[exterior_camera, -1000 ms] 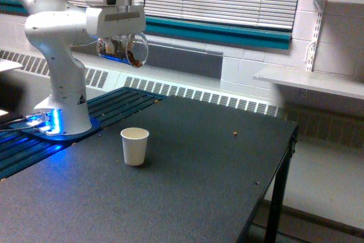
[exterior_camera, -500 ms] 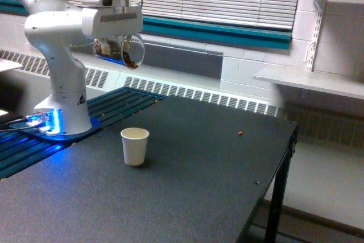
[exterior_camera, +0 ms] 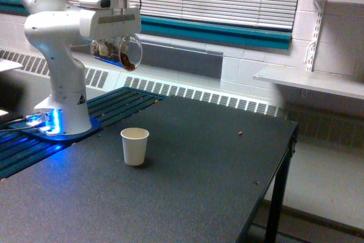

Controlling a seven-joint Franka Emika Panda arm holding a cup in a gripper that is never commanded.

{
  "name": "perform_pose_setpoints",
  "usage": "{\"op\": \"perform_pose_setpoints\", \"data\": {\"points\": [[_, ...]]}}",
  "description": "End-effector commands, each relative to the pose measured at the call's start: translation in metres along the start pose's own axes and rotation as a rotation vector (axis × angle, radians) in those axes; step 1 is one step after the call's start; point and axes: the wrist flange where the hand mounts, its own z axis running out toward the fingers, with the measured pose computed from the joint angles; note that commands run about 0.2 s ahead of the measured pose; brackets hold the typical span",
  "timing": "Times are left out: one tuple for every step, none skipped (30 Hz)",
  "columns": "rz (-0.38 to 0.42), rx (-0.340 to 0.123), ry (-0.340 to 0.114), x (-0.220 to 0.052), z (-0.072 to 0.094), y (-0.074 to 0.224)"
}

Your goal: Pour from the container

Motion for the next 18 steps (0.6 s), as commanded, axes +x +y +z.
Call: {"op": "perform_pose_setpoints", "data": {"points": [[-0.008,-0.021,-0.021,-0.0004,0.0092,0.0028],[-0.009,-0.022,-0.022,-0.0003,0.0093,0.0026],[-0.009,-0.023,-0.022,-0.0001,0.0094,0.0026],[-0.009,-0.023,-0.021,0.0002,0.0093,0.0024],[-0.009,-0.024,-0.021,0.0003,0.0094,0.0024],[-0.010,-0.025,-0.022,0.0005,0.0094,0.0024],[-0.009,-0.027,-0.021,0.0006,0.0094,0.0023],[-0.008,-0.029,-0.021,0.0008,0.0095,0.0023],[-0.008,-0.029,-0.022,0.0010,0.0096,0.0023],[-0.008,-0.028,-0.023,0.0012,0.0096,0.0023],[-0.009,-0.029,-0.023,0.0012,0.0096,0.0023],[-0.008,-0.030,-0.023,0.0012,0.0098,0.0022],[-0.008,-0.031,-0.024,0.0012,0.0100,0.0022],[-0.008,-0.032,-0.024,0.0012,0.0101,0.0022],[-0.007,-0.031,-0.024,0.0013,0.0101,0.0021],[-0.007,-0.033,-0.024,0.0013,0.0104,0.0019],[-0.008,-0.034,-0.024,0.0012,0.0106,0.0018],[-0.010,-0.034,-0.026,0.0011,0.0107,0.0017]]}}
